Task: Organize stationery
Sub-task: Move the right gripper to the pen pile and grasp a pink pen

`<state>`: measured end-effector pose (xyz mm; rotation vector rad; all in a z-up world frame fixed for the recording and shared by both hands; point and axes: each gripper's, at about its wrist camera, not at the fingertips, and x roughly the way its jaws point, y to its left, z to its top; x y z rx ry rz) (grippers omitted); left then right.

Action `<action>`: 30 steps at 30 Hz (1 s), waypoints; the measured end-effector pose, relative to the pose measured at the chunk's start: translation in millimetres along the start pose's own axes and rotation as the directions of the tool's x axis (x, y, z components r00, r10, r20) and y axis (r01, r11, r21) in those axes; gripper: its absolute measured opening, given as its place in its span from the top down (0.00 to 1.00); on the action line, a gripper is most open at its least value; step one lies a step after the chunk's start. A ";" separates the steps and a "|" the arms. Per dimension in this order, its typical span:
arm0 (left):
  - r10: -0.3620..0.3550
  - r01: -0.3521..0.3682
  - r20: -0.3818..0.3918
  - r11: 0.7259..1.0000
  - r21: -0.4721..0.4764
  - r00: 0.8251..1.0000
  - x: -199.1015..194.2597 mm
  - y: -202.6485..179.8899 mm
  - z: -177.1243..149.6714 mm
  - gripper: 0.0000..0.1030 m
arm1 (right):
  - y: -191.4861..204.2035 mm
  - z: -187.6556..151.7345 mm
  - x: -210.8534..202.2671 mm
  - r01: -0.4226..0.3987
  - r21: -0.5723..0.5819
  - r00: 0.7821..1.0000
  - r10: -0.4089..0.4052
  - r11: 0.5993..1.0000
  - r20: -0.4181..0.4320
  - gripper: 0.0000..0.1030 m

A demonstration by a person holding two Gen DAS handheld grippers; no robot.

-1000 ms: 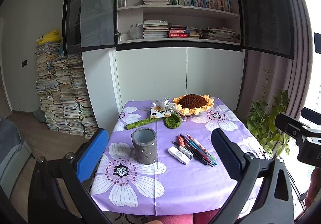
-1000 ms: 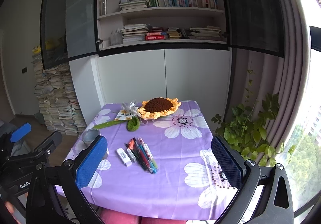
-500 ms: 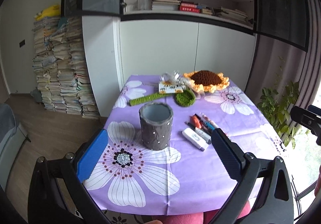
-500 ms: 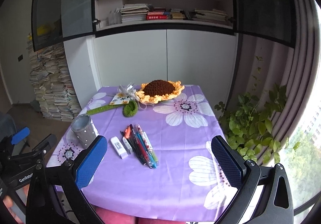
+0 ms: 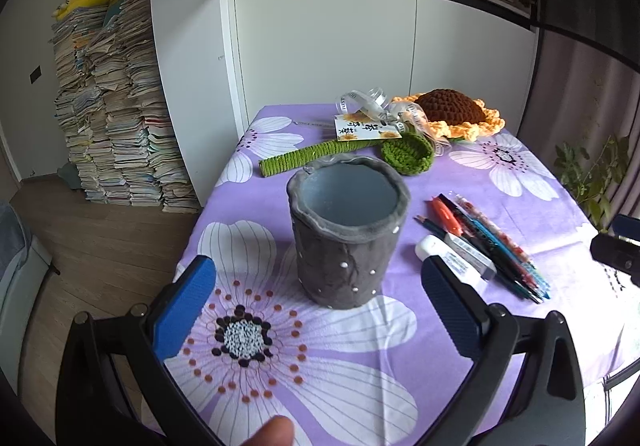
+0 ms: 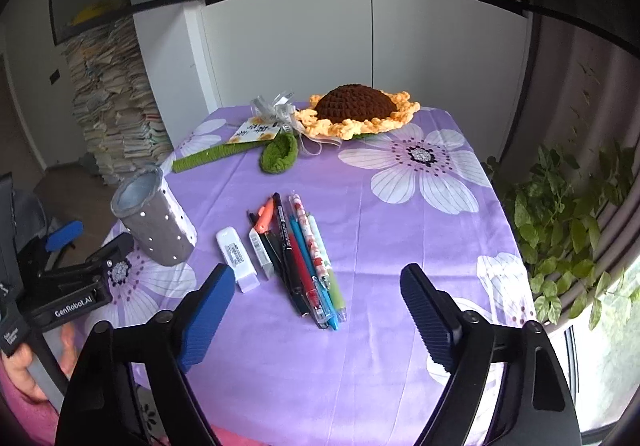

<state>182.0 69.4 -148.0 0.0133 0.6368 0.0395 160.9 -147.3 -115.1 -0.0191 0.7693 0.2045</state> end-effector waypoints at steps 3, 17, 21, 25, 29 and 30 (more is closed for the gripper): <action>-0.003 0.003 0.003 1.000 0.011 1.000 10.5 -1.2 1.4 0.01 | -1.5 -0.1 20.7 -0.012 -0.019 0.998 0.011 1.000 -0.058 0.47; -0.044 0.044 -0.008 0.999 -0.024 0.999 43.9 2.1 11.4 0.01 | -7.0 43.8 95.3 -0.052 -0.061 0.985 0.041 0.997 -0.167 0.55; -0.073 0.071 -0.044 0.997 -0.040 0.996 52.2 2.6 11.9 0.03 | -1.6 56.5 118.8 -0.078 -0.085 0.979 0.060 0.993 -0.196 0.55; -0.074 0.073 -0.057 0.997 -0.022 0.996 56.4 -0.1 10.5 0.08 | 6.4 67.2 142.9 -0.090 -0.131 0.971 0.057 0.987 -0.234 0.55; -0.086 0.085 -0.047 0.996 -0.014 0.995 56.2 -0.5 11.0 0.19 | 12.4 75.9 163.3 -0.101 -0.149 0.961 0.058 0.984 -0.272 0.55; -0.096 0.095 -0.047 0.995 -0.014 0.994 56.1 -0.5 11.5 0.25 | 12.9 78.1 168.3 -0.109 -0.144 0.956 0.064 0.984 -0.285 0.55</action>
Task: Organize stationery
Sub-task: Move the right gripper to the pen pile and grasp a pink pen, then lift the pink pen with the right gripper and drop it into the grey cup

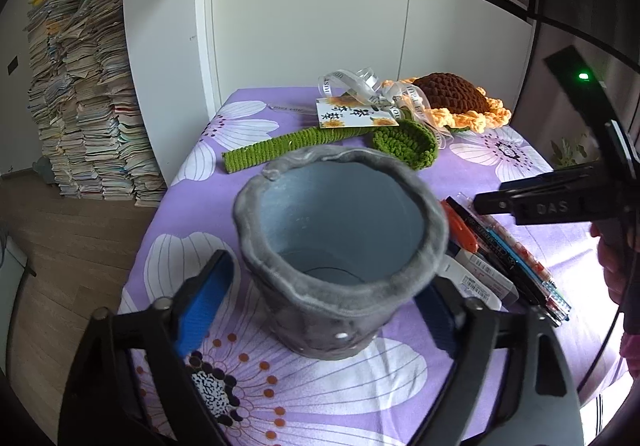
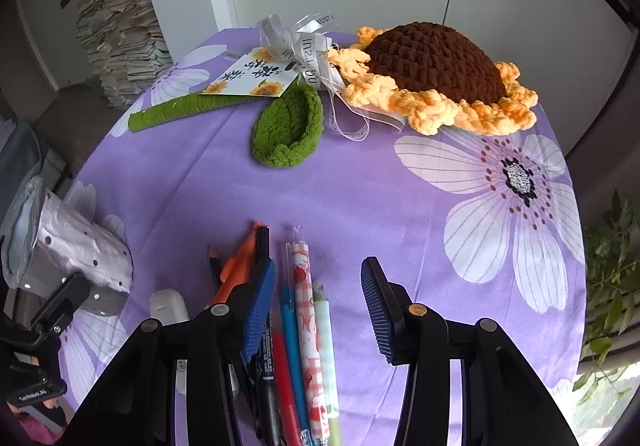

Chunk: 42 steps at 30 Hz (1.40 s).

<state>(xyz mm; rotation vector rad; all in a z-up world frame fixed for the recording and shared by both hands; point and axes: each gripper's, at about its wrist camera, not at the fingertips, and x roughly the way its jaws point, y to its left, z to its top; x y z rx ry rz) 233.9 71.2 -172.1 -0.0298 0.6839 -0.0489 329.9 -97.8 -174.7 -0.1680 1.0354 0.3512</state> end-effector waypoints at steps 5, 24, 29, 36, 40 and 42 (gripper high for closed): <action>-0.005 0.005 0.001 1.000 0.022 1.000 0.7 -2.9 0.0 0.29 | -1.4 12.2 12.9 -0.047 0.016 0.998 0.048 0.999 -0.033 0.55; -0.057 0.052 0.036 0.990 0.129 0.998 -8.1 -11.4 7.6 0.21 | -4.3 26.7 33.5 -0.056 0.049 0.990 0.062 0.997 -0.129 0.72; -0.053 0.048 0.040 0.991 0.126 0.998 -14.3 -8.0 5.6 0.16 | 3.6 32.7 38.8 -0.040 0.011 0.990 0.041 0.999 -0.137 0.75; -0.048 0.040 0.049 0.989 0.142 0.998 -20.8 -9.7 2.5 0.17 | 4.9 30.2 22.6 -0.074 0.018 0.991 0.076 0.997 -0.112 0.86; -0.057 0.047 0.067 0.989 0.138 0.996 -24.8 -7.6 1.0 0.18 | 3.3 33.1 -15.5 -0.113 0.050 0.993 0.114 0.992 -0.008 0.86; -0.056 0.046 0.073 0.991 0.125 0.996 -24.9 -5.5 1.1 0.19 | 11.0 34.5 -42.8 -0.124 0.033 0.991 0.122 0.992 0.059 0.86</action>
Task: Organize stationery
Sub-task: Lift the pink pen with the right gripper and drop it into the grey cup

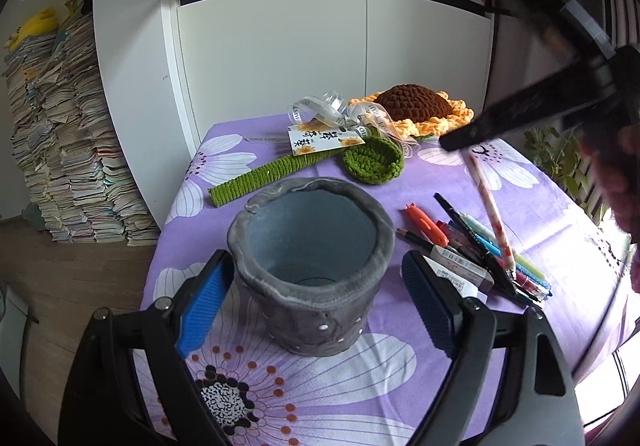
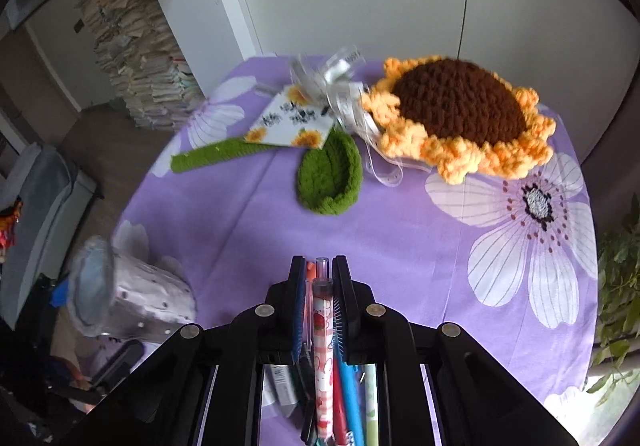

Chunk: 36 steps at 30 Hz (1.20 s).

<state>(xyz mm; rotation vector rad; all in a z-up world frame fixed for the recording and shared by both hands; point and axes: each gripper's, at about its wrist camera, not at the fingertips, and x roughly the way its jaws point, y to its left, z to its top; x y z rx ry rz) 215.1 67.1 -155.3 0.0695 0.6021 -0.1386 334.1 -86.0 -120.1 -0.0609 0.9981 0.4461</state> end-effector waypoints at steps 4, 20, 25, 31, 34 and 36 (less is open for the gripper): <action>-0.011 0.011 0.004 1.000 -0.028 1.000 1.4 4.9 -1.6 0.31 | 31.4 2.7 -56.2 -0.018 -0.069 0.988 0.028 0.997 0.155 0.86; -0.010 0.010 0.018 1.000 -0.012 1.000 -0.9 2.0 -4.1 0.31 | 109.9 15.7 -123.8 -0.190 -0.281 0.877 0.292 0.941 0.381 0.86; -0.013 0.013 0.014 1.000 -0.012 1.000 0.0 3.0 -3.6 0.31 | 116.1 16.2 -97.8 -0.244 -0.292 0.872 0.341 0.925 0.351 0.86; -0.016 0.016 0.011 1.000 -0.015 1.000 1.1 3.1 -2.5 0.31 | 112.8 3.9 -75.0 -0.246 -0.280 0.903 0.325 0.928 0.282 0.86; -0.011 0.011 0.007 1.000 -0.016 1.000 1.0 2.7 -2.2 0.31 | 107.8 -7.3 -64.2 -0.241 -0.278 0.921 0.310 0.930 0.237 0.86; -0.006 0.006 0.005 1.000 -0.015 1.000 1.3 1.6 -2.0 0.31 | 103.8 -14.2 -57.6 -0.240 -0.267 0.931 0.300 0.933 0.210 0.86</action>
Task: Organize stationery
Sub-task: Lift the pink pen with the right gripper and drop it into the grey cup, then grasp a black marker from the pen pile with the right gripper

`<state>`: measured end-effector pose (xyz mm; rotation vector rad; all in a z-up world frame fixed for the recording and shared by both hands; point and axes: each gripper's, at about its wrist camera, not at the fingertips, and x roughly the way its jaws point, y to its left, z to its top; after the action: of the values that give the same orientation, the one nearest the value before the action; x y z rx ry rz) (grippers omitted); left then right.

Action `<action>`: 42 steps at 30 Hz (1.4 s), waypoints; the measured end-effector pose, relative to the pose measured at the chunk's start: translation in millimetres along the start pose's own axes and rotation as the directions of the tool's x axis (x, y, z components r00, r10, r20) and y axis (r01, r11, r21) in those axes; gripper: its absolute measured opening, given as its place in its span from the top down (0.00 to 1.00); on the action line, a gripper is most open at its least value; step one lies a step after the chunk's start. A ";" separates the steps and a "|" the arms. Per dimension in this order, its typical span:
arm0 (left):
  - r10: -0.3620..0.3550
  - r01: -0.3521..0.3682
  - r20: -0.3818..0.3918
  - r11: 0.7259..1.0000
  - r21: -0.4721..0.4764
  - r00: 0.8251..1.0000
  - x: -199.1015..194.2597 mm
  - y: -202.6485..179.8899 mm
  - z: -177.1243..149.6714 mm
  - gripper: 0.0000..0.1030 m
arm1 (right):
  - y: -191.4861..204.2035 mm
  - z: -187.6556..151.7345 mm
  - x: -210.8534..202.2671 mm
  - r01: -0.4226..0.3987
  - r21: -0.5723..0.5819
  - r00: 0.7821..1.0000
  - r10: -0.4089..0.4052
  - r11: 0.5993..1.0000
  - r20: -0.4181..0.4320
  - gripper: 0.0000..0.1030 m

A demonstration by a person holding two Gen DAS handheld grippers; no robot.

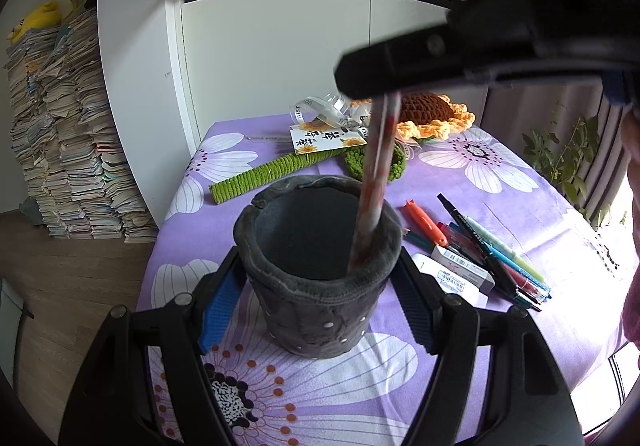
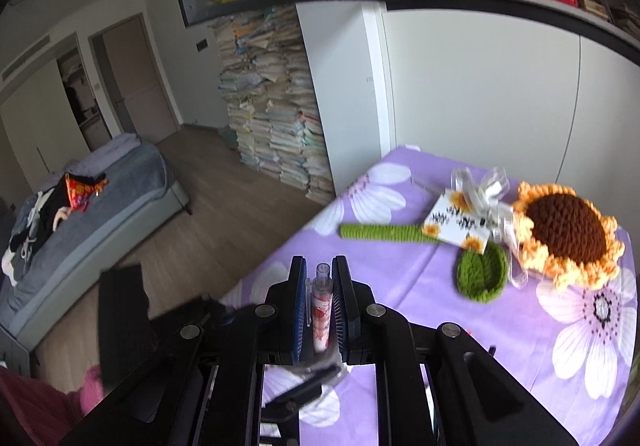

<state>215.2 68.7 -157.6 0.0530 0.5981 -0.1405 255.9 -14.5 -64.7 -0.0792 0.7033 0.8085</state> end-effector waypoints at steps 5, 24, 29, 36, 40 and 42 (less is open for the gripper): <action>0.002 -0.002 -0.004 1.000 -0.001 1.000 -0.1 0.1 0.4 0.31 | -9.1 -11.5 8.9 -0.015 0.046 0.999 0.016 0.999 -0.028 0.86; 0.021 -0.021 -0.029 1.000 0.001 0.999 2.2 0.7 -1.0 0.31 | -79.4 -39.8 -30.3 0.195 0.199 0.981 -0.187 0.960 -0.058 0.53; 0.031 -0.031 -0.030 1.000 0.002 0.999 2.0 -1.4 -1.0 0.31 | -129.2 -71.3 -1.5 0.300 0.262 0.935 -0.229 0.917 -0.271 0.54; 0.043 -0.042 -0.034 0.999 0.014 0.999 2.4 -3.5 -0.2 0.31 | -155.4 -84.2 20.2 0.247 0.352 0.942 -0.139 0.903 -0.304 0.55; 0.046 -0.045 -0.034 0.999 0.013 0.998 2.2 -3.7 -0.7 0.31 | -158.2 -72.9 40.7 0.260 0.312 0.932 -0.153 0.914 -0.329 0.55; 0.047 -0.047 -0.034 0.999 0.017 0.998 2.2 -3.9 -0.5 0.31 | -160.4 -70.9 52.0 0.267 0.312 0.924 -0.150 0.912 -0.353 0.55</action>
<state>216.1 64.7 -159.3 0.0852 0.6296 -0.0987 352.2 -116.6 -182.0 0.0415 1.1233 0.4509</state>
